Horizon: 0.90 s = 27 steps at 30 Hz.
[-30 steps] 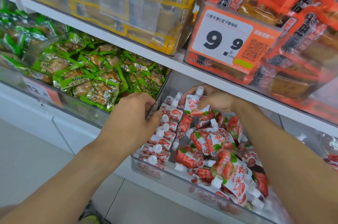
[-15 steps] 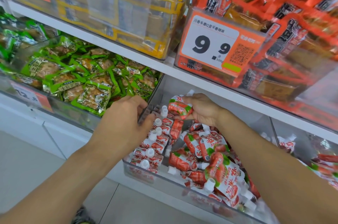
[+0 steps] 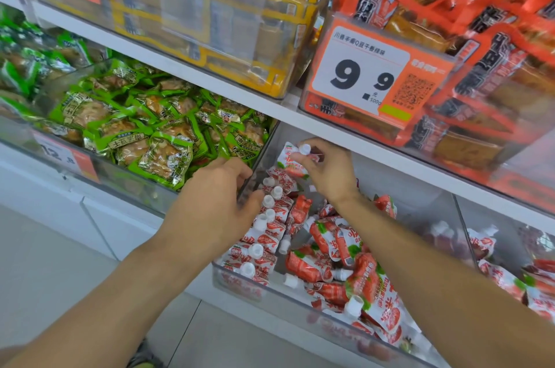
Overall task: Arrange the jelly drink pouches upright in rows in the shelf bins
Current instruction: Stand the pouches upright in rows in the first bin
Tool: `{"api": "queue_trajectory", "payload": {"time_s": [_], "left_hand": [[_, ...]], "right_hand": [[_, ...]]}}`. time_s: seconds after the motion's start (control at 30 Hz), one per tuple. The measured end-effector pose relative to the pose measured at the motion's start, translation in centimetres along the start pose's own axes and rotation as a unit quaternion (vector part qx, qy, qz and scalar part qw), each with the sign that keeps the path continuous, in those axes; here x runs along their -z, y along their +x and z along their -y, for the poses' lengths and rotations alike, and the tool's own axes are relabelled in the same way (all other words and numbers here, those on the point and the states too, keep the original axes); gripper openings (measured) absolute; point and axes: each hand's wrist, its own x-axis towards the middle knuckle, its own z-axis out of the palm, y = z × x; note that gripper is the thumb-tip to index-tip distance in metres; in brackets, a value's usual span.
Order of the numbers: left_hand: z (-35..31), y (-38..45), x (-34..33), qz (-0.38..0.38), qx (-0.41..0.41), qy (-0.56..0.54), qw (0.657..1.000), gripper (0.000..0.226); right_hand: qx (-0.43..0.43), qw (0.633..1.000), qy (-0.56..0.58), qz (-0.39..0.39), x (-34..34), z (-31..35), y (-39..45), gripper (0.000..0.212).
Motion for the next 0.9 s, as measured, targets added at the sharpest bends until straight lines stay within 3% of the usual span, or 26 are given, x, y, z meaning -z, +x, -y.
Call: {"api": "queue_trajectory", "payload": {"time_s": [0.07,0.2,0.33,0.4,0.57,0.63,0.77,0.9], "left_hand": [[0.0,0.0,0.0,0.001,0.000,0.002,1.000,0.021],[0.1,0.0,-0.1,0.006,-0.001,0.008,1.000,0.027],[0.2,-0.1,-0.2,0.002,-0.005,0.011,1.000,0.028],[0.2,-0.1,-0.2,-0.001,-0.007,0.010,1.000,0.028],[0.2,0.0,-0.2,-0.009,-0.010,0.012,1.000,0.031],[0.2,0.0,-0.1,-0.008,-0.007,0.007,1.000,0.030],[0.2,0.0,-0.1,-0.005,-0.008,0.002,1.000,0.029],[0.1,0.0,-0.2,-0.009,-0.012,0.006,1.000,0.028]], "right_hand": [[0.006,1.000,-0.008,0.002,-0.3,-0.4,-0.2,0.020],[-0.029,0.989,-0.047,0.138,0.5,0.6,0.5,0.032],[0.105,0.936,-0.229,0.245,1.3,2.2,1.1,0.068],[0.148,0.903,-0.265,0.304,0.7,2.9,1.4,0.066],[0.154,0.840,-0.361,0.376,0.0,4.2,2.3,0.050],[0.160,0.848,-0.335,0.378,0.4,3.8,2.5,0.047],[0.143,0.909,-0.172,0.352,2.3,1.9,2.5,0.035],[0.057,0.947,-0.081,0.306,3.3,0.8,1.4,0.029]]}}
